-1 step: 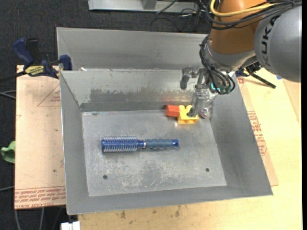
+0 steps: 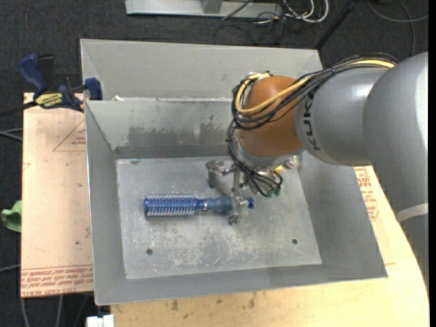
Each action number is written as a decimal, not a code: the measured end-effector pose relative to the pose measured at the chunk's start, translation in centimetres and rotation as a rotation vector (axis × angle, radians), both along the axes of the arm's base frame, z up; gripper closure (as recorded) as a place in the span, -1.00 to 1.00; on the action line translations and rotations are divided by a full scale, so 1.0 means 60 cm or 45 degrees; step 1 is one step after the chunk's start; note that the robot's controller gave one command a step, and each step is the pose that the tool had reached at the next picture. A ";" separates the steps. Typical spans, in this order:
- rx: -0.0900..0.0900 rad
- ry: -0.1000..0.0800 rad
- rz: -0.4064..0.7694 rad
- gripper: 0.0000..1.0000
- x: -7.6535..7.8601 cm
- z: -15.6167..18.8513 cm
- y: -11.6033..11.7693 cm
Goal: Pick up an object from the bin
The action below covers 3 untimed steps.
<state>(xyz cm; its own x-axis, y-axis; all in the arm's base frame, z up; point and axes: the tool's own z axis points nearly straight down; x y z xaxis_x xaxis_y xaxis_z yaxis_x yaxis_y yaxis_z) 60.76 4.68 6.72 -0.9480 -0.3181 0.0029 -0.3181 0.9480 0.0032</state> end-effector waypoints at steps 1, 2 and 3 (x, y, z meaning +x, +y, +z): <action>-0.001 -0.010 -0.003 -1.00 -0.014 0.058 -0.014; 0.000 -0.008 -0.237 -1.00 -0.011 0.055 0.004; -0.002 -0.004 -0.171 -1.00 -0.003 0.002 0.004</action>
Offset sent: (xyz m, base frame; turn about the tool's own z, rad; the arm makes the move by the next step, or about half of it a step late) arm -0.0094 -0.0091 0.0328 -0.0010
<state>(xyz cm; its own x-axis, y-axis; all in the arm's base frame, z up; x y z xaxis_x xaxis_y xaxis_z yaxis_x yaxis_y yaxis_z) 60.61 4.92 6.86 -0.9821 -0.1884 0.0003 -0.1884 0.9821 0.0012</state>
